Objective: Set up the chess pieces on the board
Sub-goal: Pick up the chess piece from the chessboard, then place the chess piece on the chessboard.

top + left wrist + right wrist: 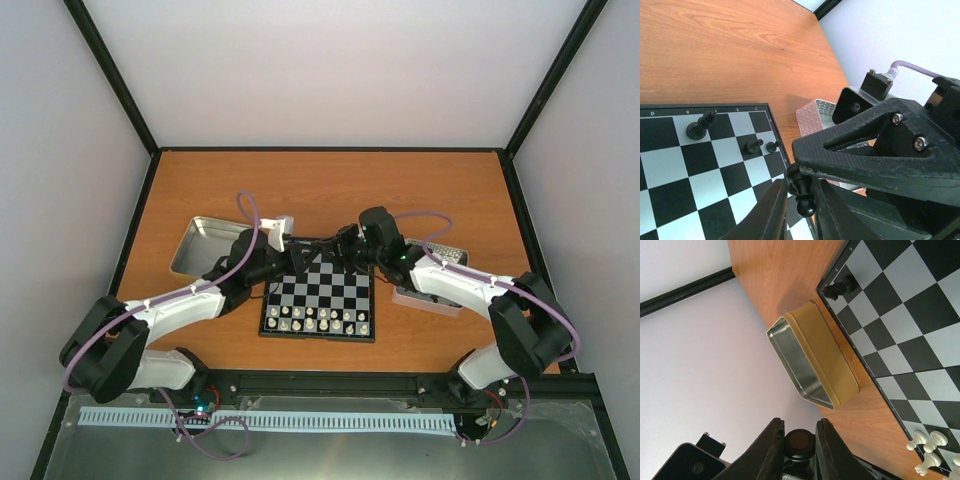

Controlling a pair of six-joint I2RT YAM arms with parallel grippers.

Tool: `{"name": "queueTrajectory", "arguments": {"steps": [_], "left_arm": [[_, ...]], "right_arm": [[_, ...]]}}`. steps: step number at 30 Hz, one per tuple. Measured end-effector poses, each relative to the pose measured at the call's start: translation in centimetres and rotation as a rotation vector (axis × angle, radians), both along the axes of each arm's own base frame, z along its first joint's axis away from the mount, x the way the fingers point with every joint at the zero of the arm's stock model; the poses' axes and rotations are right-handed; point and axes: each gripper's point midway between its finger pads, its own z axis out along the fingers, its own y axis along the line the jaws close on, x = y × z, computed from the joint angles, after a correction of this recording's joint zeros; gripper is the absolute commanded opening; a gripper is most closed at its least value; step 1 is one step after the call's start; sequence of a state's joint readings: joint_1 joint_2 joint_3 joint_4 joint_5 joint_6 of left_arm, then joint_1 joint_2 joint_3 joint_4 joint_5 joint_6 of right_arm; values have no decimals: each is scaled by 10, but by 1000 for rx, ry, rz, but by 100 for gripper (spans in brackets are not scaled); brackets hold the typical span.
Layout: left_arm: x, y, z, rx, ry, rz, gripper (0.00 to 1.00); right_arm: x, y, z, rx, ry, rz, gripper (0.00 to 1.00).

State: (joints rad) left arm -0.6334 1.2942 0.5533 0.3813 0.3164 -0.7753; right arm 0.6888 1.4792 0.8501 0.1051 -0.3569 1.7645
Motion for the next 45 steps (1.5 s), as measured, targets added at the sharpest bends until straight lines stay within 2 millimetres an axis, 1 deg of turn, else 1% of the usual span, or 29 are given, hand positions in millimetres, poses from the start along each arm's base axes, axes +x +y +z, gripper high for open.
{"name": "queueTrajectory", "arguments": {"steps": [3,5,6,8,12,14,16,19,22,24,29,31,33,35,38,41,45], "left_arm": [[1,0,2,-4,-9,3,7],[2,0,3,-4,-14,8,2],[2,1,3,-3,-15,11,1],[3,1,3,2,-21,13,1],[4,3,-2,25,-6,23,1],[5,5,-5,59,13,29,1],[7,8,-8,113,33,35,1],[11,15,-11,227,63,47,1],[17,26,-22,375,117,51,1],[19,36,-37,462,170,49,1],[20,76,-86,661,358,54,1],[23,89,-98,717,415,63,1],[30,96,-102,755,442,76,0],[41,100,-103,782,452,91,2],[57,101,-105,804,452,107,3],[60,101,-110,825,465,100,3],[56,102,-117,841,490,80,3]], "right_arm": [[0,0,0,4,1,1,17],[0,0,1,5,2,0,17],[0,0,1,5,2,0,18],[0,0,1,4,1,1,25],[0,-1,-2,-17,-15,6,49],[1,-5,-6,-54,-35,7,55],[3,-13,-12,-106,-57,4,58],[8,-34,-21,-233,-105,-12,60],[12,-59,-22,-355,-163,-35,60],[13,-78,-16,-433,-210,-56,60],[12,-120,7,-566,-314,-127,60],[10,-138,11,-616,-338,-158,60],[7,-151,12,-657,-349,-178,60],[4,-161,10,-694,-351,-187,60],[0,-167,7,-725,-345,-186,60],[-2,-170,5,-743,-343,-182,60],[-4,-172,2,-751,-337,-180,60]]}}
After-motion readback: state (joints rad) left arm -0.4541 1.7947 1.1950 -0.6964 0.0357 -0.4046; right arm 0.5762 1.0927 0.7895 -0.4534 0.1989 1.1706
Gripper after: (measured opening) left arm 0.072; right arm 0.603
